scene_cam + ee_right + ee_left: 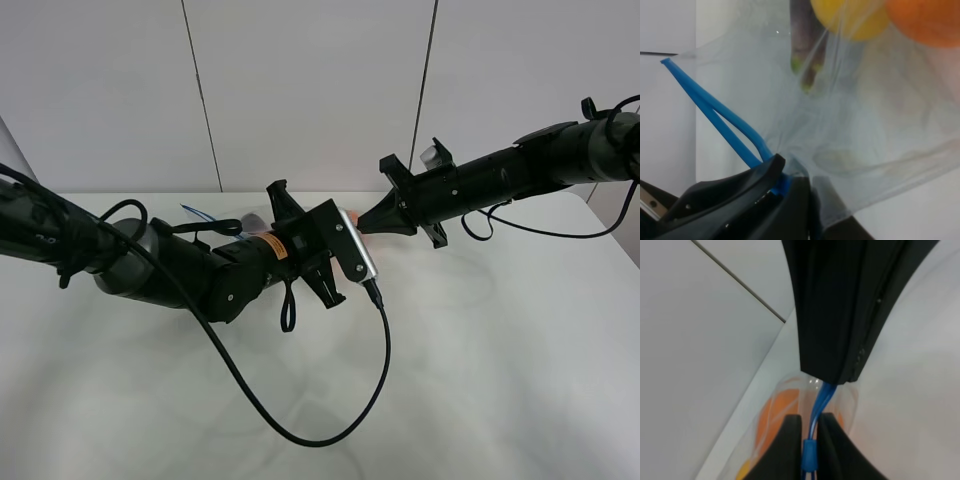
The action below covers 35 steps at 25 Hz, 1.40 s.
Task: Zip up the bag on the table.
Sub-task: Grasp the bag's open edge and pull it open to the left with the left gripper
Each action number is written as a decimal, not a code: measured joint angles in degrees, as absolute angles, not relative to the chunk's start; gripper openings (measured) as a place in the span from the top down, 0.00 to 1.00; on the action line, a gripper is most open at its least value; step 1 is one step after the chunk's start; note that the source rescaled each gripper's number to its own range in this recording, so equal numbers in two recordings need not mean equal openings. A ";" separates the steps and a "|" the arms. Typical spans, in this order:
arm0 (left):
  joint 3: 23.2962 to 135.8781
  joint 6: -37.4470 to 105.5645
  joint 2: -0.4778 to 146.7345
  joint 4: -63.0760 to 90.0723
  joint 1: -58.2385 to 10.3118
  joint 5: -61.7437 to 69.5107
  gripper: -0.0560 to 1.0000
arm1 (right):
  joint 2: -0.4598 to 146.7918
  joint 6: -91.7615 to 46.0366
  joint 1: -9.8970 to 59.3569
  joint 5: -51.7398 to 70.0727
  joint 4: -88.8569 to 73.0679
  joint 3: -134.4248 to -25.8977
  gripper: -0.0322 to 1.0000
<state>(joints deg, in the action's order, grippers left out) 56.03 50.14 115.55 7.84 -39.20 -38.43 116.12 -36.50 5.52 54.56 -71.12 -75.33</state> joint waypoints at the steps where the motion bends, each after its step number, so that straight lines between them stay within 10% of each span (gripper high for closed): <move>1: 56.03 50.79 115.55 7.84 -39.05 -38.43 0.94 | 116.12 -36.50 5.52 54.56 -71.12 -75.33 0.97; 35: 50.80 65.53 115.43 9.08 -16.51 -45.63 0.95 | 116.12 -34.74 5.98 54.10 -69.89 -75.40 0.97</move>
